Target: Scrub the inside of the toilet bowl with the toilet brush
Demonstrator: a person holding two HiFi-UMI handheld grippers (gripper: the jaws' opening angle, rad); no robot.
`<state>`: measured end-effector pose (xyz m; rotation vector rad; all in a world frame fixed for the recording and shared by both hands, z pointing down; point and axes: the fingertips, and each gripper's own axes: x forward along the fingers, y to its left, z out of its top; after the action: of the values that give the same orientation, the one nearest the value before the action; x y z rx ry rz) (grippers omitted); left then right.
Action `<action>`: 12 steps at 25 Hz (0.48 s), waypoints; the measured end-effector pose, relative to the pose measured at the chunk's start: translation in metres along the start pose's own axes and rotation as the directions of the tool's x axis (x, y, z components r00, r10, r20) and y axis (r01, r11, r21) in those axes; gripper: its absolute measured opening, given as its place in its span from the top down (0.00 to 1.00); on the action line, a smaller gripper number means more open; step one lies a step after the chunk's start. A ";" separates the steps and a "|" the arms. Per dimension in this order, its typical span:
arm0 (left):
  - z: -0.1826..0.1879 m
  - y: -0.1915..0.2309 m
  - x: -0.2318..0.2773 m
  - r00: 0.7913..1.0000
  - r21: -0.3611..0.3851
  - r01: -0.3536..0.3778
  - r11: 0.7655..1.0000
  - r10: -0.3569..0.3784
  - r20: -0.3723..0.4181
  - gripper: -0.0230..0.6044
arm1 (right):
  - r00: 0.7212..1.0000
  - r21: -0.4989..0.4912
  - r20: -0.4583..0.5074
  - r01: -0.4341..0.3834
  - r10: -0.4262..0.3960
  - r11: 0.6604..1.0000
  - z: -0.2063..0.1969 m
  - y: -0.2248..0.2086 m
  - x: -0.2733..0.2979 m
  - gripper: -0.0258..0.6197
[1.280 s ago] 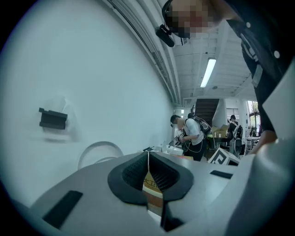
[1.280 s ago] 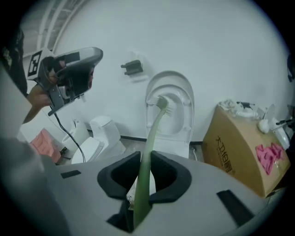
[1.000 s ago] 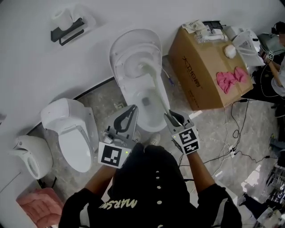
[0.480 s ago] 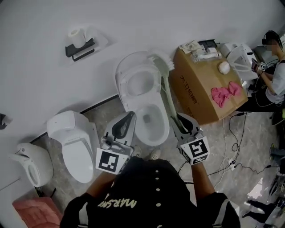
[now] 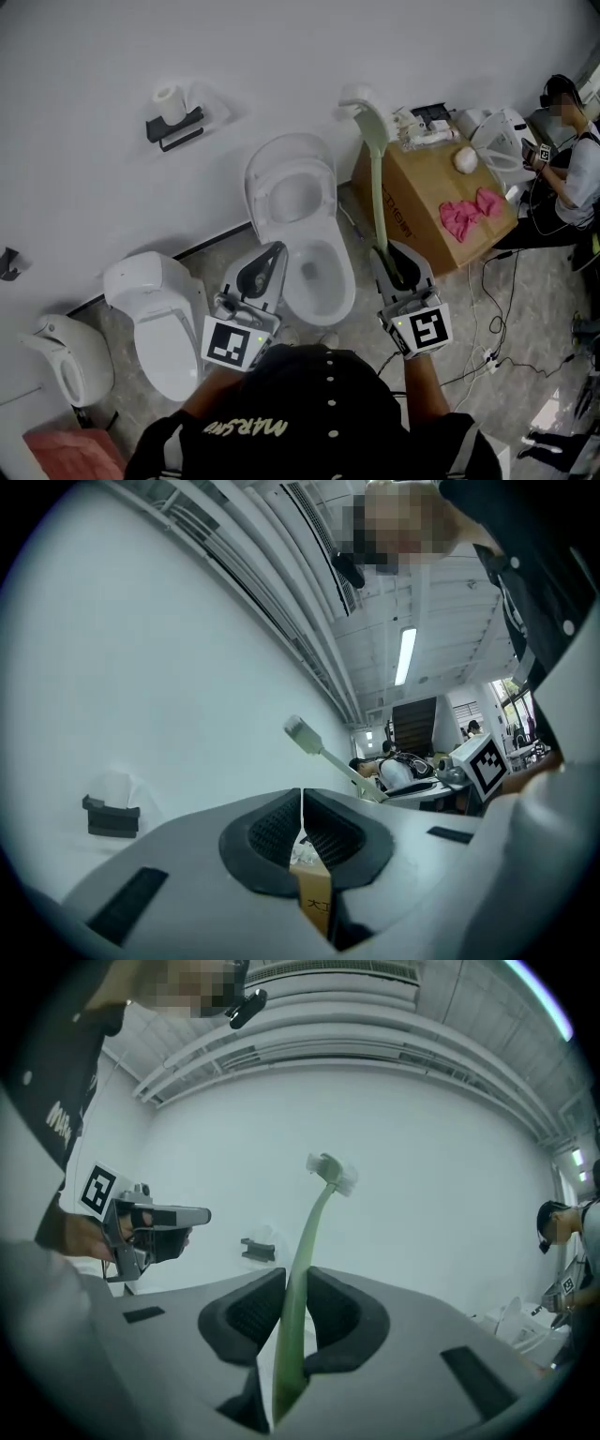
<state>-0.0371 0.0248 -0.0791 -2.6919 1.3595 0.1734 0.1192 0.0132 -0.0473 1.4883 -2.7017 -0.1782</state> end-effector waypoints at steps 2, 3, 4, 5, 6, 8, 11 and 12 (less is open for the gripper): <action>0.000 -0.001 0.000 1.000 0.007 0.000 1.000 0.000 -0.004 0.91 | 0.999 0.000 0.031 0.011 -0.011 1.000 0.006 -0.005 -0.005 0.83; 0.002 -0.002 0.001 1.000 0.007 0.000 1.000 0.000 -0.006 0.91 | 0.999 -0.001 0.036 0.017 -0.017 1.000 0.006 -0.008 -0.006 0.83; 0.003 -0.003 0.002 1.000 0.008 0.000 1.000 0.000 -0.007 0.91 | 0.999 -0.001 0.040 0.021 -0.021 1.000 0.007 -0.010 -0.007 0.83; 0.005 -0.003 0.003 1.000 0.011 -0.001 1.000 0.001 -0.005 0.91 | 0.999 -0.001 0.043 0.024 -0.024 1.000 0.009 -0.012 -0.007 0.83; 0.007 -0.004 0.004 1.000 0.015 -0.004 1.000 0.004 -0.002 0.91 | 0.999 -0.002 0.043 0.027 -0.027 1.000 0.010 -0.013 -0.007 0.83; 0.010 -0.005 0.005 1.000 0.023 -0.010 1.000 0.009 0.006 0.91 | 0.999 -0.006 0.041 0.034 -0.034 0.999 0.010 -0.015 -0.008 0.83; 0.009 -0.008 0.007 1.000 0.021 -0.013 1.000 0.012 0.008 0.91 | 0.998 -0.005 0.058 0.035 -0.035 0.999 0.013 -0.015 -0.010 0.83; 0.009 -0.008 0.008 1.000 0.021 -0.012 1.000 0.012 0.007 0.91 | 0.997 -0.004 0.061 0.035 -0.035 0.999 0.013 -0.015 -0.010 0.83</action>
<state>-0.0263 0.0250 -0.0883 -2.6638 1.3686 0.1679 0.1363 0.0146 -0.0620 1.5550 -2.7209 -0.2366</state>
